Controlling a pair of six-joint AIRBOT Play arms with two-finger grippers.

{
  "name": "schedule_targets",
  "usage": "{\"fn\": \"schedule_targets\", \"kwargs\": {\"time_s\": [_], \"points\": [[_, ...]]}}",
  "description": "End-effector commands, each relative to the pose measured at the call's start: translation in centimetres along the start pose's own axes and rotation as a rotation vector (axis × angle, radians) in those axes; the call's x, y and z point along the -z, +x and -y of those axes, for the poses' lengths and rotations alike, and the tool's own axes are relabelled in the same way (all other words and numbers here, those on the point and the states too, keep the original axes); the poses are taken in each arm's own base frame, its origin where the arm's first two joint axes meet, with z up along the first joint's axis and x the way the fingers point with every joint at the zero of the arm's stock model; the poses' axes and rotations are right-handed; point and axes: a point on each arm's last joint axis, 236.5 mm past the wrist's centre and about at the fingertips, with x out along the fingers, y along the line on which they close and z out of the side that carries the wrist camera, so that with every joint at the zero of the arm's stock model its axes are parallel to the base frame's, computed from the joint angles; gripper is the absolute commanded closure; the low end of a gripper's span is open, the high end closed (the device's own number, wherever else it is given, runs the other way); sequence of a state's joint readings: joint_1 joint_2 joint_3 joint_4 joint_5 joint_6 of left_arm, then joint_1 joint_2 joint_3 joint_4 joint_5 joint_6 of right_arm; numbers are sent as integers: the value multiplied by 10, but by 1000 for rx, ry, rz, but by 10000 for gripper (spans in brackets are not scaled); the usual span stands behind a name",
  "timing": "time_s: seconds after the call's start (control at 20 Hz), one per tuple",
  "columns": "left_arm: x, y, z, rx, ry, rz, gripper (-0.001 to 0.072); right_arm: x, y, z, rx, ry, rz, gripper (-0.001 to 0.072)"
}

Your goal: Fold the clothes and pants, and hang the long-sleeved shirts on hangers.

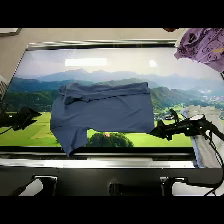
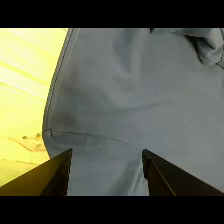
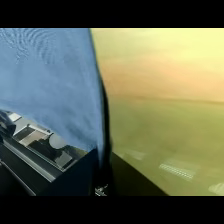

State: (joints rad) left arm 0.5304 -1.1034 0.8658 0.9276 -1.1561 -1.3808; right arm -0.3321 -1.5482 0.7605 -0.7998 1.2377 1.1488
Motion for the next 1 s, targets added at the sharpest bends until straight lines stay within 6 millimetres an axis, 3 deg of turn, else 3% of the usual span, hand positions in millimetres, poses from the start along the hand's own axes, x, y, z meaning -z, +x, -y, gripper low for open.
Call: {"fn": "schedule_targets", "kwargs": {"time_s": [0.0,0.1,0.3,0.45,0.95], "points": [[4,2,-13,-35,-18,-9,194,-11,1,8,31,1,51,608],[12,6,-25,-42,-35,-24,194,-19,0,10,39,8,83,684],[27,16,-51,-55,-54,-35,194,-16,0,10,39,4,71,685],[27,25,-63,-31,-98,-5,194,-14,0,9,35,4,64,685],[32,69,-61,109,-149,-84,195,-12,0,8,30,31,55,685]]}}
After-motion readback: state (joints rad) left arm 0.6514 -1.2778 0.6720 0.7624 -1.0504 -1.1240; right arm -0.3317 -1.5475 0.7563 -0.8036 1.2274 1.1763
